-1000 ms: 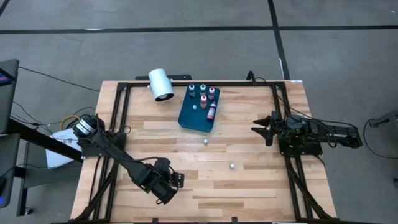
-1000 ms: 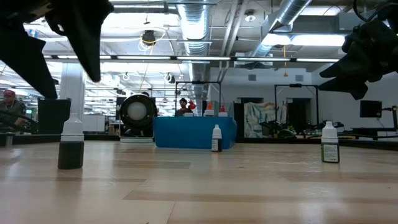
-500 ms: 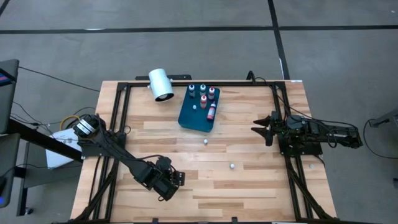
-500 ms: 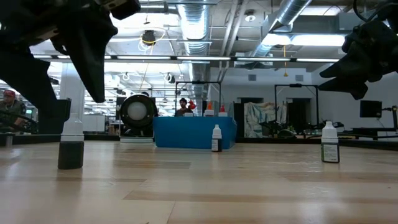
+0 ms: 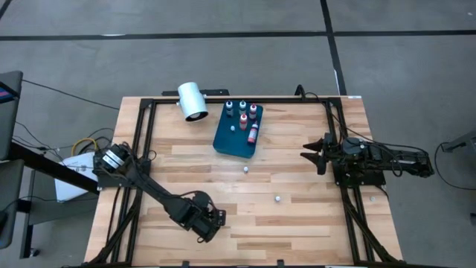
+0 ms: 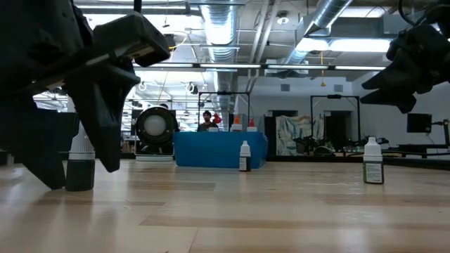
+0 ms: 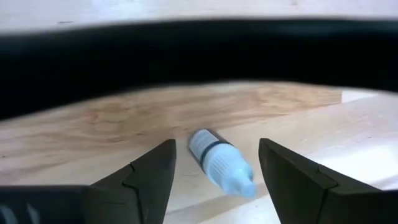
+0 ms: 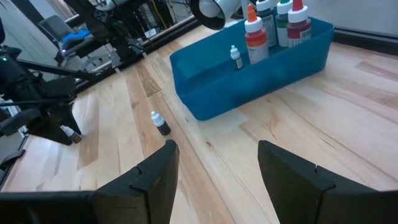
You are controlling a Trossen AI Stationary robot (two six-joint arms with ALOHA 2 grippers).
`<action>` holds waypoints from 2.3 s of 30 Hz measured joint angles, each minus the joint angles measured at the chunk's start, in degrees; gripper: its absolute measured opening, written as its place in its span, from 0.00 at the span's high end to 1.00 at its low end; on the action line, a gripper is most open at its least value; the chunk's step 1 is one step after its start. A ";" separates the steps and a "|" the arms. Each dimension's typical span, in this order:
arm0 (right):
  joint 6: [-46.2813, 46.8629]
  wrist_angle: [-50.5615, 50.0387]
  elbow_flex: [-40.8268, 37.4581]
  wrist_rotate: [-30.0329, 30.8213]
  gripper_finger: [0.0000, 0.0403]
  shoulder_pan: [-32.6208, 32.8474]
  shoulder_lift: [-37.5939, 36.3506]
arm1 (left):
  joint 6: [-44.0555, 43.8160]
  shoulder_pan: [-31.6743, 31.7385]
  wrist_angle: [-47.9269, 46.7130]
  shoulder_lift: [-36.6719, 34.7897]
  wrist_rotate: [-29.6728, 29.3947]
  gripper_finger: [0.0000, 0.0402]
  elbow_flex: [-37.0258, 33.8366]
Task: Pick & Place food coloring
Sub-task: Put the small black food coloring bottle into the blue bin
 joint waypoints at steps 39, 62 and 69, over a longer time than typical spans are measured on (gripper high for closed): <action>-0.01 -0.04 0.00 -0.02 0.49 -0.02 0.00 | 3.47 2.90 -11.18 0.54 -5.81 0.82 8.90; -0.01 -0.25 0.00 -0.02 0.49 -0.01 0.00 | 45.23 24.44 -40.84 0.35 -18.94 0.81 38.26; -0.01 -0.43 0.00 -0.02 0.49 -0.02 0.00 | 57.00 33.40 -40.88 0.30 -17.77 0.81 39.53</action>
